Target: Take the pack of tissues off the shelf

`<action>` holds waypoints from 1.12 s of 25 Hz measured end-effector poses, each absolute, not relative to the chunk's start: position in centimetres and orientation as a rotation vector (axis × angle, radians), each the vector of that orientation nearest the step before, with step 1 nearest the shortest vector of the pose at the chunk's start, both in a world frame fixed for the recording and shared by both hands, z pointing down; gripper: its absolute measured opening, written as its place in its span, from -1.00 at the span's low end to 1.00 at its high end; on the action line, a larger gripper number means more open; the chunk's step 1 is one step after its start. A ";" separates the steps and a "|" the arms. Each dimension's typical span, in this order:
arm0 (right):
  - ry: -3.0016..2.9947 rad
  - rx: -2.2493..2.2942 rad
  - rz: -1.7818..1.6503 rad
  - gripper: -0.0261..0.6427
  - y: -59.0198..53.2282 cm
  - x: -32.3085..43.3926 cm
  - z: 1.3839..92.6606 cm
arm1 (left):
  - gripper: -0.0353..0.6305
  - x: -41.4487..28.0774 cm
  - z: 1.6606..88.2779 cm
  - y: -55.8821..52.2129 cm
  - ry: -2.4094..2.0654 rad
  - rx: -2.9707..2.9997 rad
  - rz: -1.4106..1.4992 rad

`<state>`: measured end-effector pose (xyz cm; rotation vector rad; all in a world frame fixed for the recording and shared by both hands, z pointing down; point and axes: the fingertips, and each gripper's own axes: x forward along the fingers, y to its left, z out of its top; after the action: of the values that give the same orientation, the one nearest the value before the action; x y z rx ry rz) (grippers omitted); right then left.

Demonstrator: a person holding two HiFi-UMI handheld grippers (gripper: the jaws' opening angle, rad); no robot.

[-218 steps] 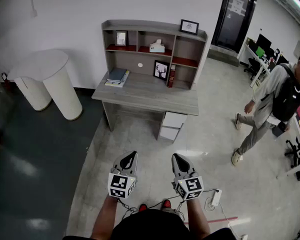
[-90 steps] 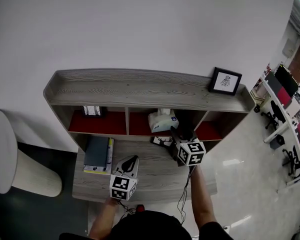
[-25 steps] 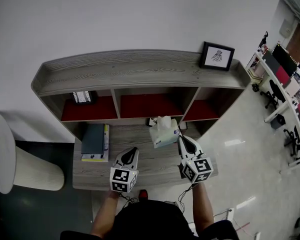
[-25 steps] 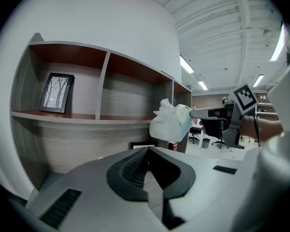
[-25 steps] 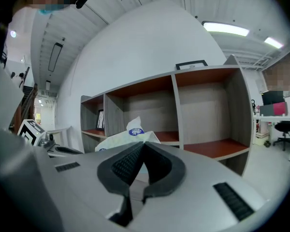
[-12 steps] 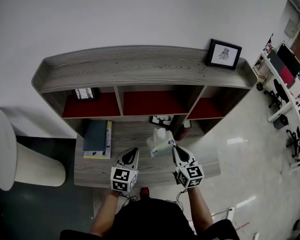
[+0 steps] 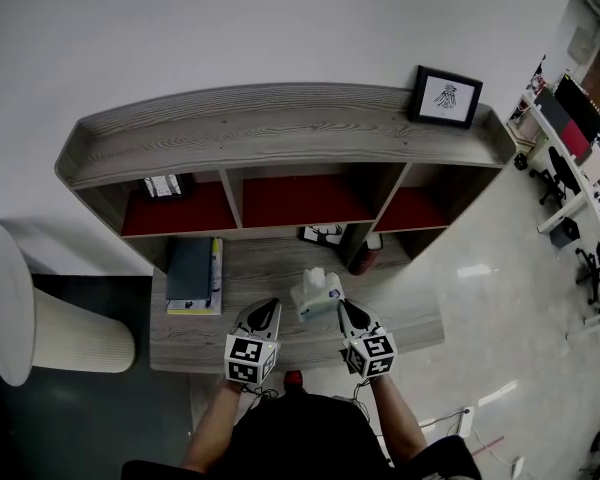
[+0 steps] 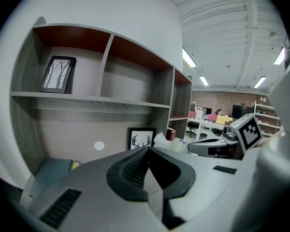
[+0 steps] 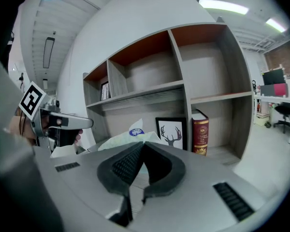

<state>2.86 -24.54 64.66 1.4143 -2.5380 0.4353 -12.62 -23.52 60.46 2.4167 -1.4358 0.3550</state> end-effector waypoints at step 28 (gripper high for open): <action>-2.325 1.380 0.648 -0.84 -22.5 4.8 75.9 | -0.88 -11.8 71.3 -21.8 -1.335 2.246 0.571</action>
<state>4.82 -22.54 75.93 1.3800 -2.3246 0.6482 -11.80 -21.78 71.26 2.2457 -1.3355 0.5714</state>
